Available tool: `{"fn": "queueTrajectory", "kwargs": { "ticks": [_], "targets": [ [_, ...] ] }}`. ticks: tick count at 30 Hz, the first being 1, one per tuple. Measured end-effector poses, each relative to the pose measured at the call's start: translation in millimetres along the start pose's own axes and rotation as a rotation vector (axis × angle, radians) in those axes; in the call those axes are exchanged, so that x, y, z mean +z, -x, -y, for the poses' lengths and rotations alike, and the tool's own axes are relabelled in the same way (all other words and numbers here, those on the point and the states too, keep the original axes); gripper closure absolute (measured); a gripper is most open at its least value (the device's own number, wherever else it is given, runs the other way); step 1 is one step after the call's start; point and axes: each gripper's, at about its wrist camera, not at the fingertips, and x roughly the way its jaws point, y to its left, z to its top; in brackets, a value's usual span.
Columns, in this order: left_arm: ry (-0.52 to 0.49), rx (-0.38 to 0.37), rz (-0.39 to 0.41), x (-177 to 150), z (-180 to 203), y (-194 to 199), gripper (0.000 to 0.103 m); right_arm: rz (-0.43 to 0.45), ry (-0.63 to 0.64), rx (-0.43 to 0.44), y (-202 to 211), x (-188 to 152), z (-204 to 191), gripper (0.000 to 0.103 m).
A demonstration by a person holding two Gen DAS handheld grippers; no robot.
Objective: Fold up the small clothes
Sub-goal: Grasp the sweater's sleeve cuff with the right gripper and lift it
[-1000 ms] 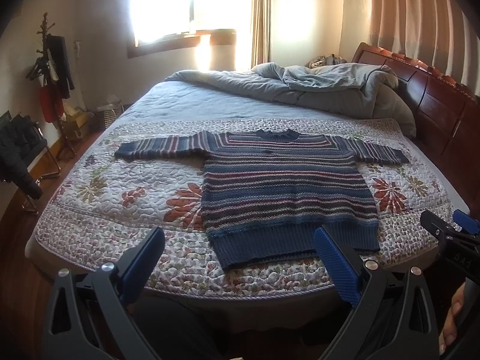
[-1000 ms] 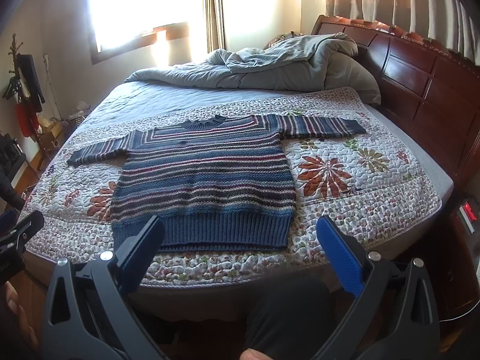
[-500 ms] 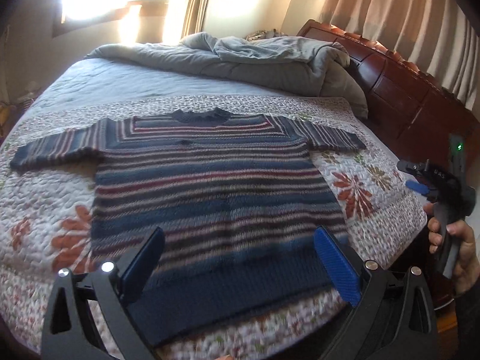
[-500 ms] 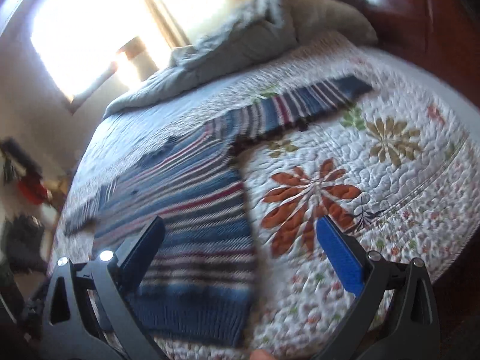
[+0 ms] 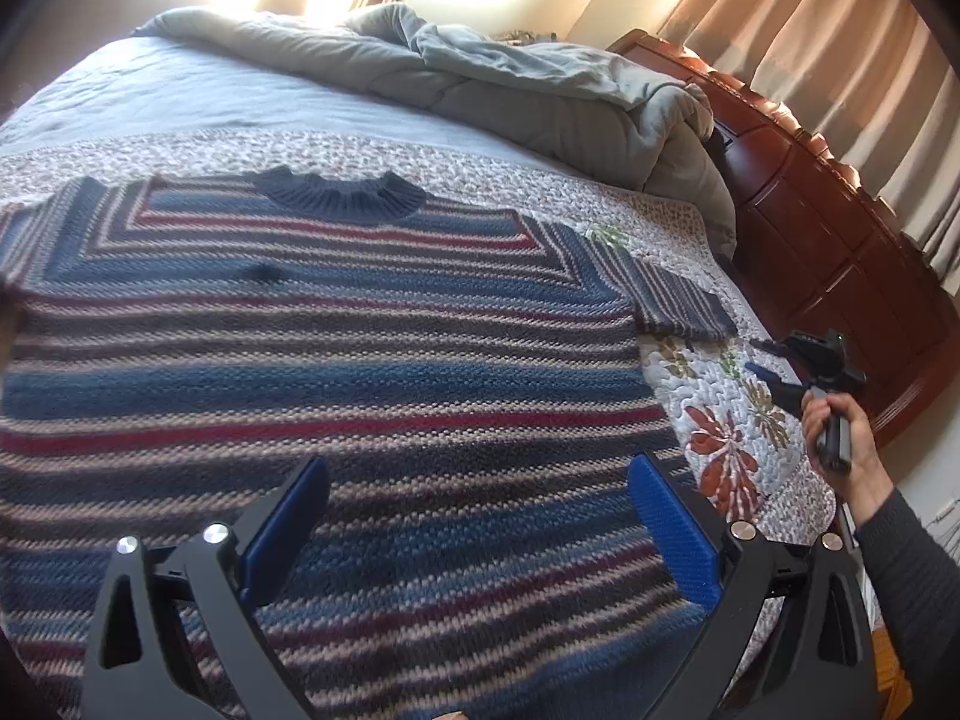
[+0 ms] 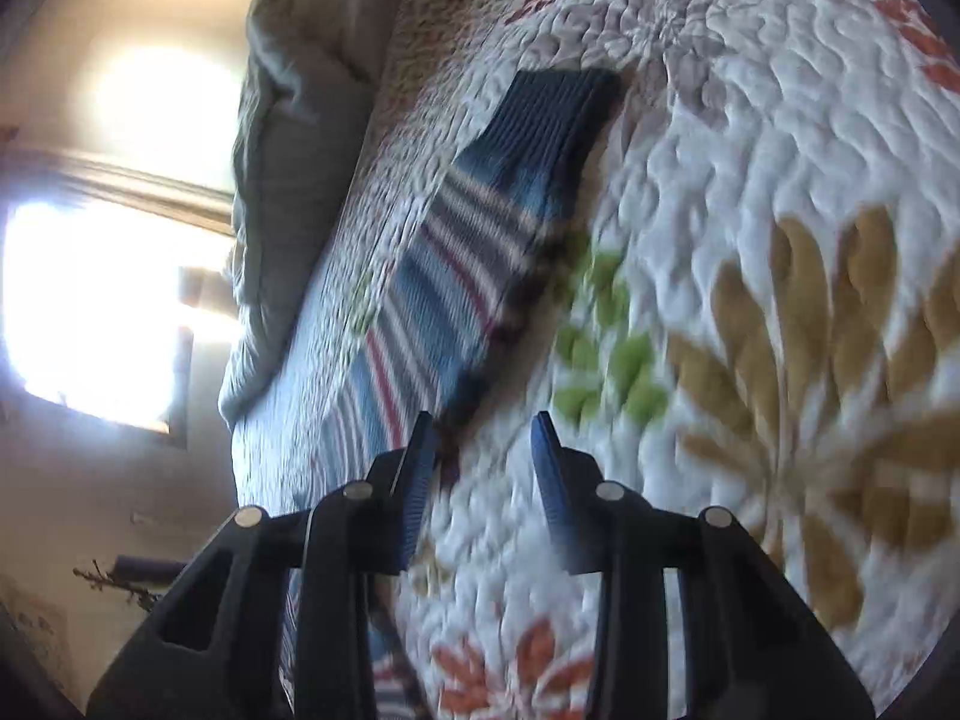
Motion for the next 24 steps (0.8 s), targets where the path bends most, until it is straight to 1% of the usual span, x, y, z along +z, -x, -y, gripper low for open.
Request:
{"fn": "queueTrajectory", "kwargs": {
  "ticks": [3, 6, 10, 16, 19, 21, 23, 24],
  "targets": [
    [-0.001, 0.002, -0.015, 1, -5, -15, 0.004, 0.062, -0.036, 0.001, -9, 29, 8, 0.069],
    [0.006, -0.008, -0.018, 0, -8, -22, 0.004, 0.108, -0.084, -0.036, -16, 53, 18, 0.069],
    [0.007, -0.026, -0.007, -3, -11, -24, 0.004, 0.140, -0.113, -0.052, -28, 84, 29, 0.069],
    [0.050, -0.050, 0.017, -7, -17, -22, 0.004, 0.139, -0.116, -0.051, -54, 104, 33, 0.070],
    [0.038, -0.046, 0.017, -7, -16, -19, 0.004, 0.153, -0.114, -0.048, -59, 106, 33, 0.070],
    [0.021, -0.030, 0.022, -8, -16, -16, 0.004, 0.157, -0.103, -0.052, -59, 106, 30, 0.069],
    [0.009, -0.009, 0.031, -9, -18, -12, 0.004, 0.156, -0.078, -0.065, -60, 107, 24, 0.081],
    [0.009, -0.008, 0.036, -9, -19, -10, 0.004, 0.155, -0.065, -0.071, -60, 107, 21, 0.090]
  ]
}}
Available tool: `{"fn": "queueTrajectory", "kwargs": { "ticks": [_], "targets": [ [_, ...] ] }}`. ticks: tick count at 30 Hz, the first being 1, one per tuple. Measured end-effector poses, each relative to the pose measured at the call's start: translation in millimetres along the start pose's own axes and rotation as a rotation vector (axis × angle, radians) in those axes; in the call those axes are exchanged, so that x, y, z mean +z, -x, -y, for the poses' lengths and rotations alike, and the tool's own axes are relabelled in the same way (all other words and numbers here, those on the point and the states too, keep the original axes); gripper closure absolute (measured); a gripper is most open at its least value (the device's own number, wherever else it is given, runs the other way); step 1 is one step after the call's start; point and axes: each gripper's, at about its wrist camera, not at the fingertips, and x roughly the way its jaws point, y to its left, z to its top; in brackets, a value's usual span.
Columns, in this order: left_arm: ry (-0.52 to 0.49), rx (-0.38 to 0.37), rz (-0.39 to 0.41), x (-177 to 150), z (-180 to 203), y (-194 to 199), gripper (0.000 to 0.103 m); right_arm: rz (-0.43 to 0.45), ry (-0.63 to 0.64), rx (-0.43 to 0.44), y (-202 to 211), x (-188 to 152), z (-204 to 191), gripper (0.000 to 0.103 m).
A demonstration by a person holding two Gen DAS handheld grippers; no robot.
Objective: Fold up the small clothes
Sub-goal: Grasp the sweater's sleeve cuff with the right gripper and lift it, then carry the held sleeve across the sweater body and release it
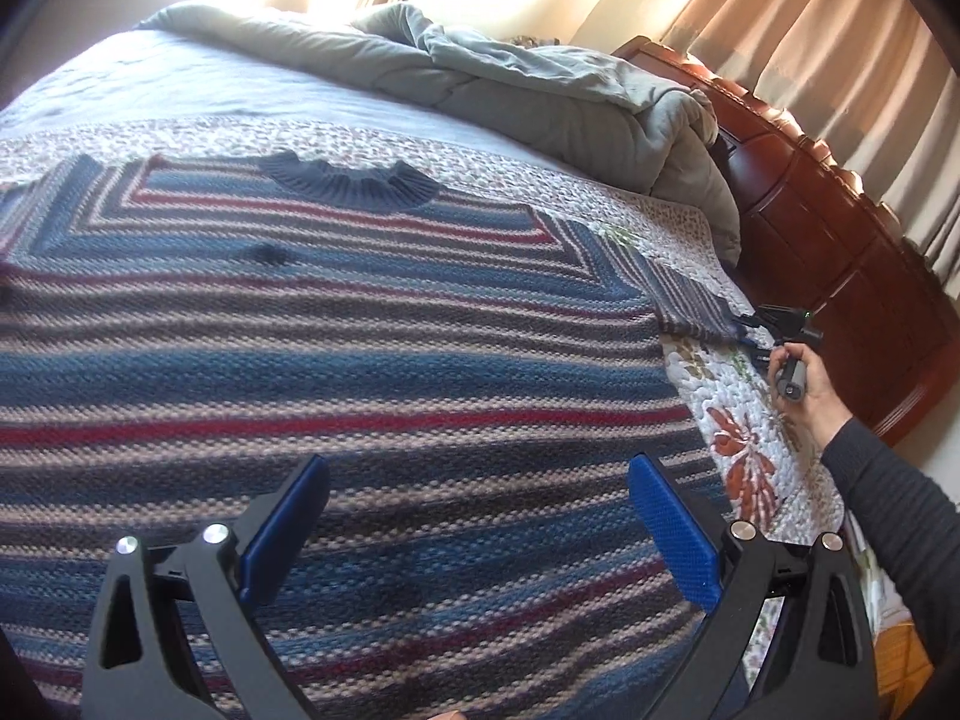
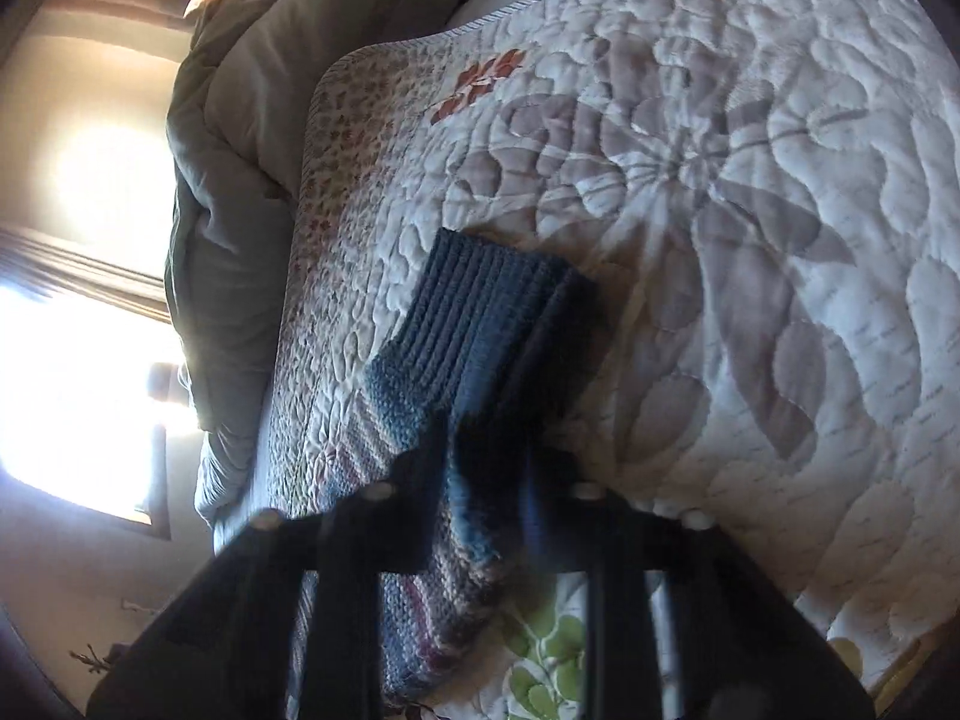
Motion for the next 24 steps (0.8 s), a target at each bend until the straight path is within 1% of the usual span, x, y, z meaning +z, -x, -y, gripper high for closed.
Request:
{"fn": "queueTrajectory", "kwargs": {
  "ticks": [3, 6, 11, 16, 19, 22, 24],
  "targets": [
    [0.009, 0.004, 0.017, -2, -6, 2, 0.004, 0.027, 0.067, -0.023, 7, -2, -20, 0.091],
    [0.029, -0.002, 0.005, -3, -15, 2, 0.004, 0.051, 0.138, -0.025, 19, -9, -50, 0.091],
    [0.047, -0.011, 0.003, -4, -24, 11, 0.004, 0.078, 0.271, -0.005, 40, -34, -118, 0.092],
    [0.055, -0.037, 0.028, -1, -29, 27, 0.004, 0.077, 0.397, 0.020, 56, -71, -187, 0.092],
    [0.085, -0.055, 0.038, 5, -38, 38, 0.004, 0.068, 0.474, 0.033, 63, -98, -228, 0.092],
    [0.097, -0.051, 0.041, 8, -48, 44, 0.004, 0.060, 0.577, 0.041, 66, -137, -272, 0.092],
    [0.112, -0.048, 0.045, 9, -55, 47, 0.004, 0.051, 0.622, 0.044, 67, -161, -291, 0.092]
  ]
}}
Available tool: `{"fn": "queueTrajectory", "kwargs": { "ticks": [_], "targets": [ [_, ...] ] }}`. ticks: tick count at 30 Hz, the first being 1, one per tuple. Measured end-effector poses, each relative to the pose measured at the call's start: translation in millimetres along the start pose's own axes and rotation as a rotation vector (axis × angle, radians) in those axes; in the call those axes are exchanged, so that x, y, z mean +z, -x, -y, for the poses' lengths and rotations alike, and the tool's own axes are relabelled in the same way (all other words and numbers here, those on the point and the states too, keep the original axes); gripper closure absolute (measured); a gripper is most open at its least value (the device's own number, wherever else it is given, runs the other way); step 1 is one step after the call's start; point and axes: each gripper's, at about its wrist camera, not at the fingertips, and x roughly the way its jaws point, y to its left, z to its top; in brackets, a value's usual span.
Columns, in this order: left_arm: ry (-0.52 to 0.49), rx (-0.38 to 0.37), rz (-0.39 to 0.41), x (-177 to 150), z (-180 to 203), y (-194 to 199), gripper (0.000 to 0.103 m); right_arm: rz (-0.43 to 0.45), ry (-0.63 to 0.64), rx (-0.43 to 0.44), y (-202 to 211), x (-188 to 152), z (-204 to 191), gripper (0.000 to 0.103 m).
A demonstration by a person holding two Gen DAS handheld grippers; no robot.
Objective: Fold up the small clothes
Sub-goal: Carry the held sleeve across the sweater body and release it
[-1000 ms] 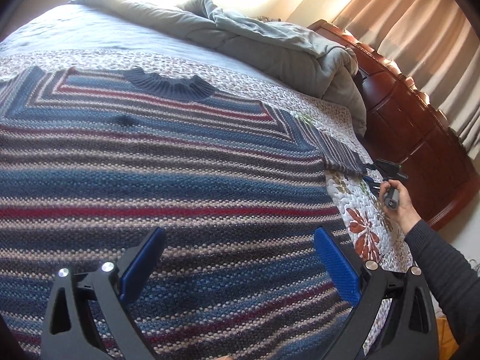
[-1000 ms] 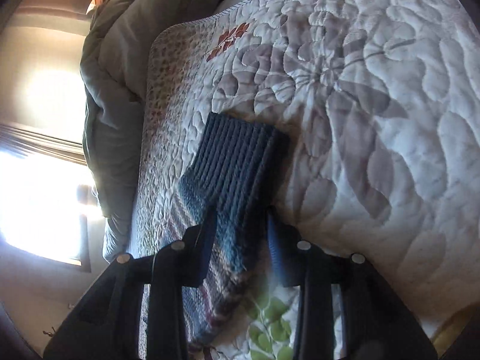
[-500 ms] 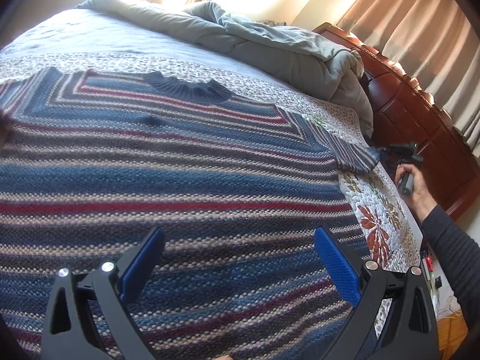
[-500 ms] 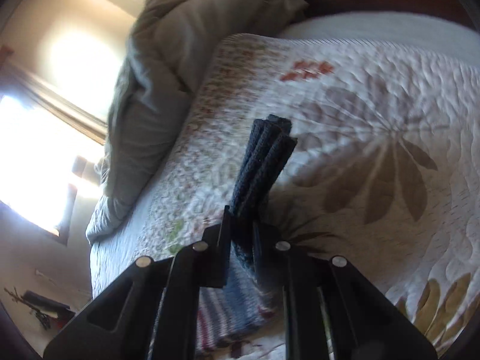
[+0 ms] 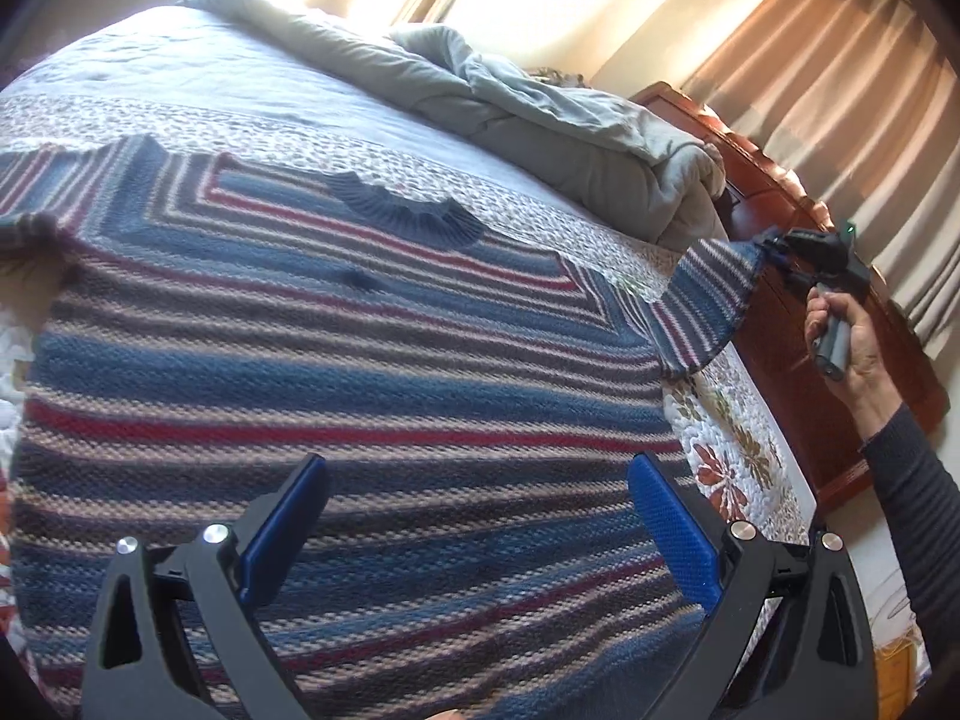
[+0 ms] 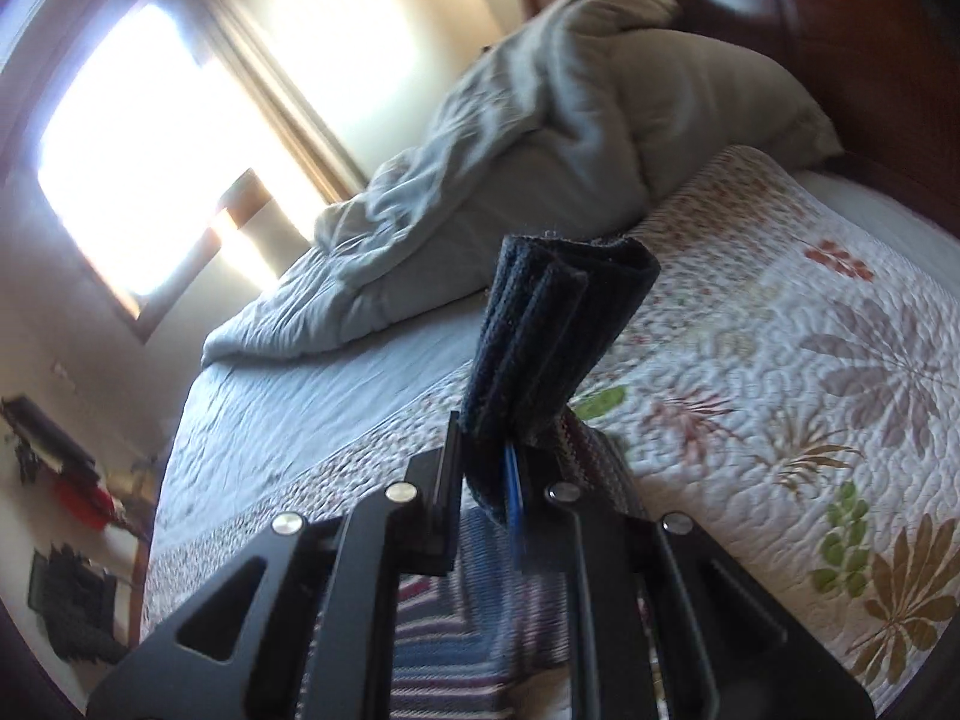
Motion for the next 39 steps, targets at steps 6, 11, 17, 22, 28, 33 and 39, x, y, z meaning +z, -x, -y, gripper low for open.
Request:
{"fn": "queueTrajectory", "kwargs": {
  "ticks": [6, 11, 17, 22, 28, 33, 39],
  "targets": [
    [0.032, 0.000, 0.017, 8, -22, 12, 0.004, -0.046, 0.162, 0.002, -21, -34, -96, 0.092],
    [0.054, -0.009, 0.043, 14, -36, 25, 0.004, -0.116, 0.262, 0.017, -54, -76, -157, 0.092],
    [0.092, -0.025, 0.068, 22, -51, 37, 0.004, -0.203, 0.418, -0.051, -98, -144, -213, 0.092],
    [0.123, -0.036, 0.062, 24, -62, 38, 0.004, -0.267, 0.569, -0.144, -146, -214, -243, 0.092],
    [0.124, -0.043, 0.070, 27, -64, 41, 0.004, -0.320, 0.742, -0.257, -190, -293, -274, 0.092],
    [0.130, -0.029, 0.064, 26, -67, 40, 0.004, -0.349, 0.754, -0.254, -194, -313, -279, 0.056],
    [0.161, -0.060, 0.077, 24, -74, 39, 0.004, -0.292, 0.330, 0.044, -102, -288, -229, 0.029]
  ]
}}
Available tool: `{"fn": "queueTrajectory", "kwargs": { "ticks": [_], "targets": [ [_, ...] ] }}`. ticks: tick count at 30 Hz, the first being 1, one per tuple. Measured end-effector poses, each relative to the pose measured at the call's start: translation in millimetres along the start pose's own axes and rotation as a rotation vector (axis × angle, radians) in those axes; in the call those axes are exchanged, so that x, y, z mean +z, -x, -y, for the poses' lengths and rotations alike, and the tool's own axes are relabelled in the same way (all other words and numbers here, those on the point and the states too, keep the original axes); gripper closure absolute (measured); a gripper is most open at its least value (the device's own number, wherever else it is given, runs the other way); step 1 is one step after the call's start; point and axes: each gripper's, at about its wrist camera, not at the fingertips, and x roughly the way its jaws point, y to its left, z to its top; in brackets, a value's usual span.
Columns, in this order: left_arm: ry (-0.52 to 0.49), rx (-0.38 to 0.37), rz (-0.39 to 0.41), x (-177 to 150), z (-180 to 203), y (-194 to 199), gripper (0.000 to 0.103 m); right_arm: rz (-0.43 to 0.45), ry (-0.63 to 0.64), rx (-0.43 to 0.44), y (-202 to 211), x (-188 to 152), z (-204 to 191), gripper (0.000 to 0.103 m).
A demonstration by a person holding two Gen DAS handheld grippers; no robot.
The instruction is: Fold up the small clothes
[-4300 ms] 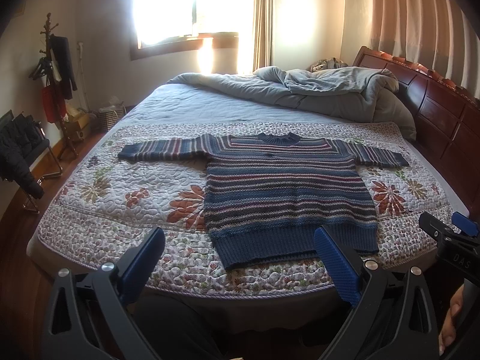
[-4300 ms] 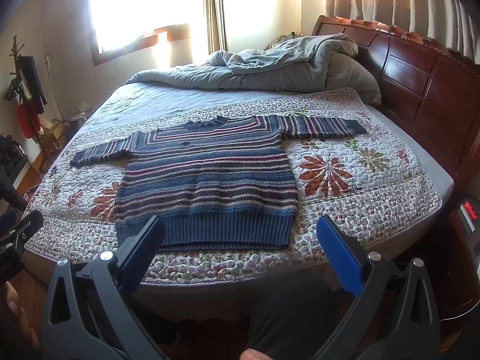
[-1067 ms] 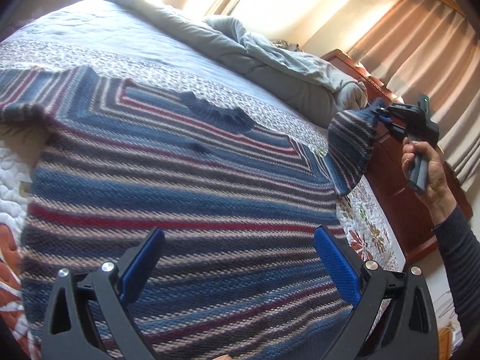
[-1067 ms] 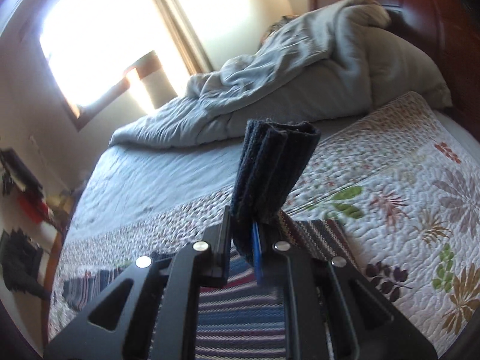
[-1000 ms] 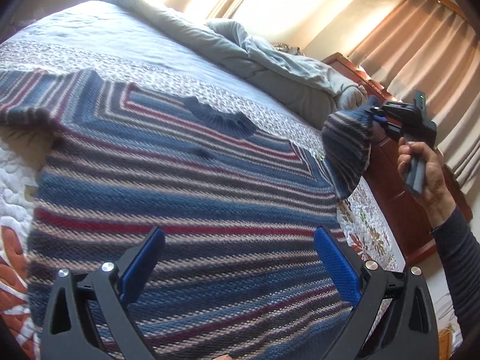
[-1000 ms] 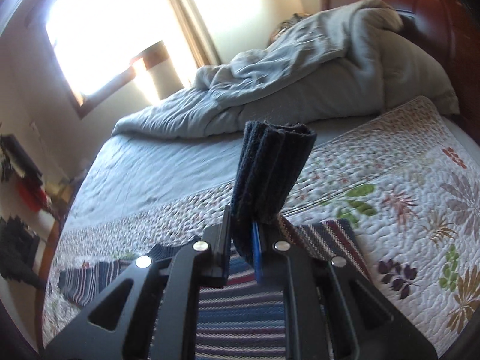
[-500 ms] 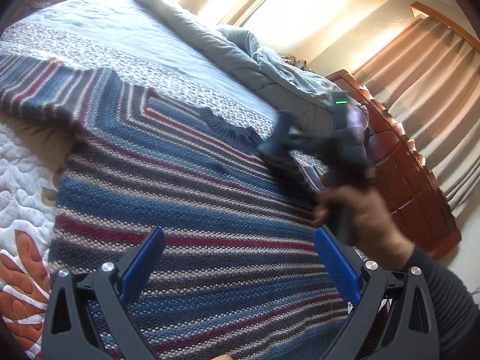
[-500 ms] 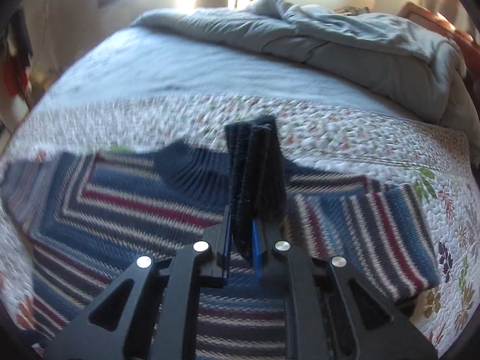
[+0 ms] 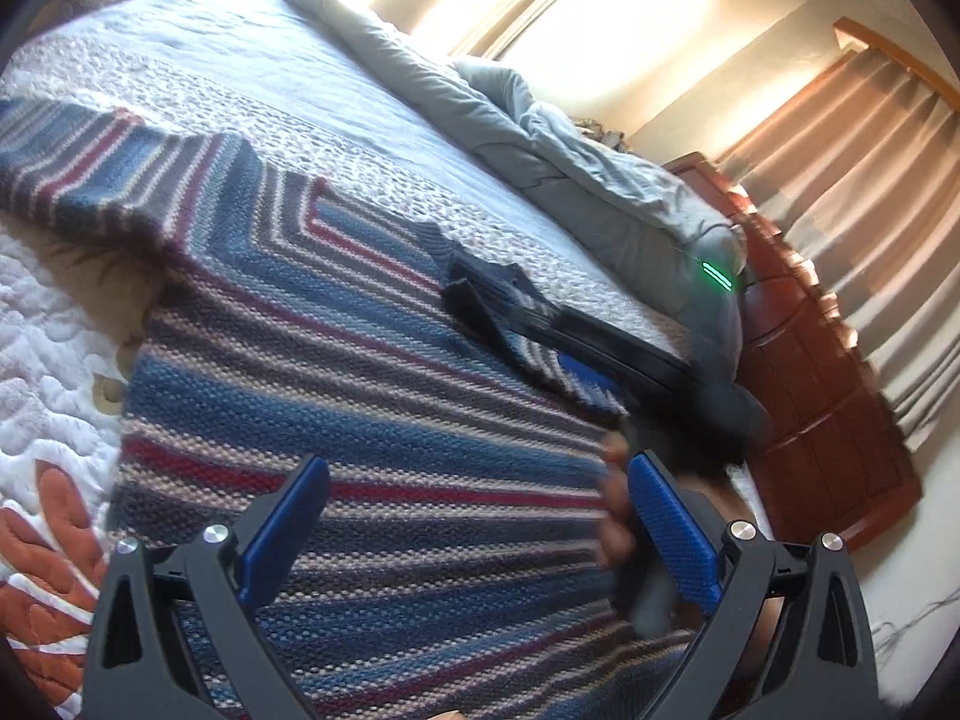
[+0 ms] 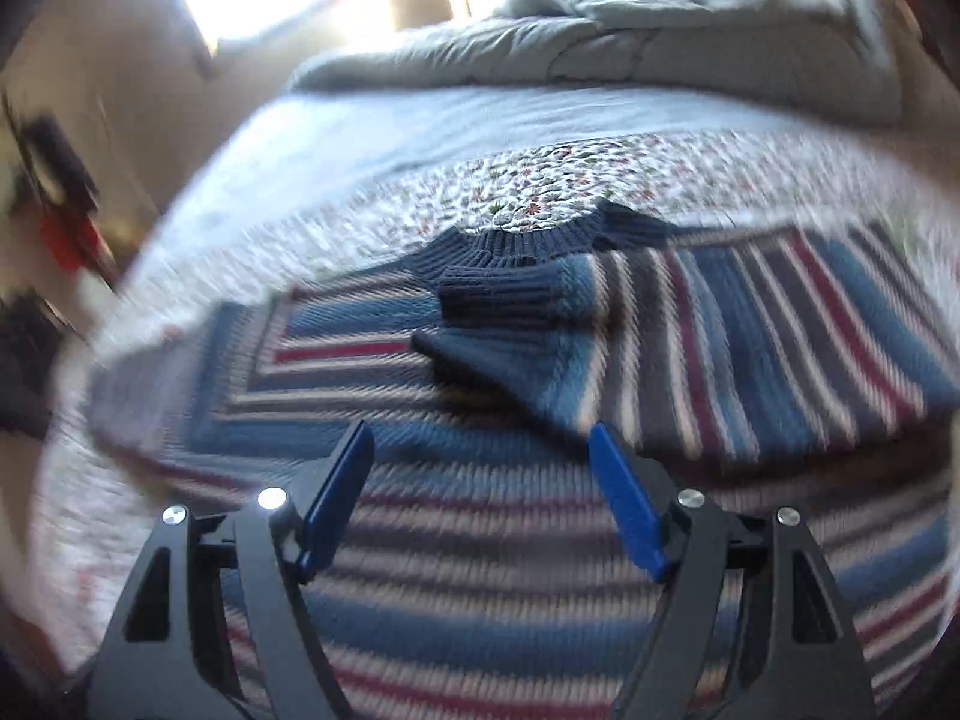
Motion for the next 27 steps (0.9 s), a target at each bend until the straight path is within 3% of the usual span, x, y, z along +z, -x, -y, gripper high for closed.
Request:
{"fn": "queueTrajectory", "kwargs": {
  "ticks": [4, 7, 10, 11, 13, 17, 20, 25, 26, 27],
  "targets": [
    [0.083, -0.144, -0.012, 2, -5, -8, 0.004, 0.071, -0.152, 0.082, 50, -49, 37, 0.029],
    [0.077, -0.152, -0.038, 23, 9, -35, 0.004, 0.138, -0.204, 0.013, 72, -73, 55, 0.027],
    [0.117, -0.172, -0.082, 64, 22, -83, 0.004, 0.187, -0.173, 0.058, 88, -69, 54, 0.026],
    [0.153, -0.182, -0.111, 79, 23, -107, 0.004, 0.249, -0.144, 0.030, 95, -70, 51, 0.025],
    [0.193, -0.140, -0.141, 99, 23, -143, 0.004, 0.278, -0.148, -0.010, 95, -73, 55, 0.021],
    [0.192, 0.092, -0.197, 118, 17, -204, 0.004, 0.195, -0.152, 0.081, 82, -72, 58, 0.021],
    [0.194, 0.157, -0.254, 116, 12, -233, 0.004, 0.184, -0.172, 0.128, 86, -68, 64, 0.021],
    [0.079, 0.253, -0.248, 111, 23, -248, 0.005, 0.172, -0.237, 0.154, 89, -70, 80, 0.021],
    [0.070, 0.272, -0.233, 110, 26, -248, 0.015, 0.169, -0.256, 0.166, 89, -70, 83, 0.021],
    [0.051, 0.299, -0.240, 108, 29, -250, 0.038, 0.169, -0.257, 0.165, 89, -70, 85, 0.021]
  ]
}}
